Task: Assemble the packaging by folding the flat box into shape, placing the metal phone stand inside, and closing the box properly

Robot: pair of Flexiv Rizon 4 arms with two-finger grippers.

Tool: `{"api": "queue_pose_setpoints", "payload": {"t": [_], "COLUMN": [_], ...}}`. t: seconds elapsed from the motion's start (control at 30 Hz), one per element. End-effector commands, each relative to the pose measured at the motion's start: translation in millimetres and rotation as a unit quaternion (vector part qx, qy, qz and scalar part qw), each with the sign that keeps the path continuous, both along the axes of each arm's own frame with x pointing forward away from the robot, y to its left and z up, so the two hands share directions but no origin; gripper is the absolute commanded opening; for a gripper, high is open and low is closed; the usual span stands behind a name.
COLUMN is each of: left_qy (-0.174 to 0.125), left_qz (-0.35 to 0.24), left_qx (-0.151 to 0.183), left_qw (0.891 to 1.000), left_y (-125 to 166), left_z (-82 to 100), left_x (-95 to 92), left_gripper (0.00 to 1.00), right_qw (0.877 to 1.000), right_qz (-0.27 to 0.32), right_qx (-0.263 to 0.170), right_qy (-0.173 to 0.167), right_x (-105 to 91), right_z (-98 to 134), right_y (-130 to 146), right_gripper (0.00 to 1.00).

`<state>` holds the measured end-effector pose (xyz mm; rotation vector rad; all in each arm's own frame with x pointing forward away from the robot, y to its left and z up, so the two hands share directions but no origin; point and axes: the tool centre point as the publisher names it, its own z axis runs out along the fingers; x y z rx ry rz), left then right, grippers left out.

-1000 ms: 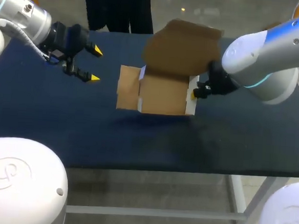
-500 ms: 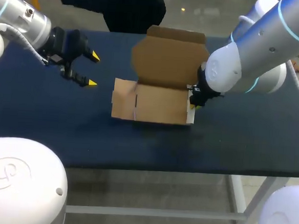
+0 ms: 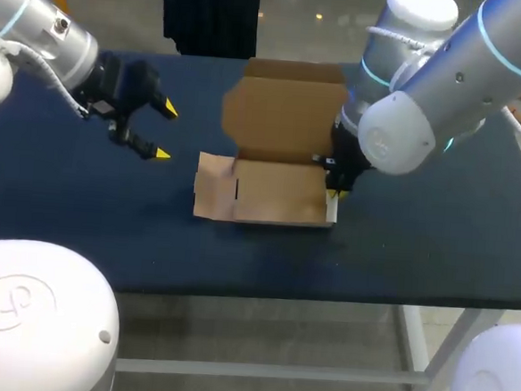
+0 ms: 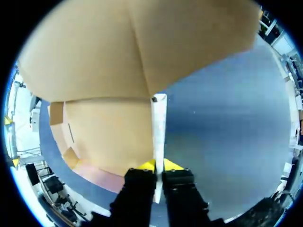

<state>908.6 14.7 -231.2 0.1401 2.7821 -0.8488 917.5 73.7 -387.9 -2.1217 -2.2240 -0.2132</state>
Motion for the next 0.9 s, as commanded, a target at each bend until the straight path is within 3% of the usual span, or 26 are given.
{"api": "queue_pose_setpoints", "payload": {"t": [0.03,0.5,0.9], "left_qy": [0.003,0.003,0.003], "left_qz": [0.000,0.000,0.000], "left_qx": [0.004,0.004,0.004], "left_qw": [1.000,1.000,1.000], "left_y": [-2,-2,-2], "left_z": [1.3,1.3,1.3], "left_x": [2.2,2.2,2.2], "left_gripper": [1.00,1.00,1.00], "right_qw": [0.999,0.999,0.994], "right_qz": [0.000,0.000,0.016], "right_qx": [0.036,0.036,0.049], "right_qy": [0.036,0.036,0.100], "right_x": [8.8,8.8,0.0], "right_z": [-3,-3,16], "right_y": [-2,-2,13], "right_gripper": [0.00,0.00,0.00]}}
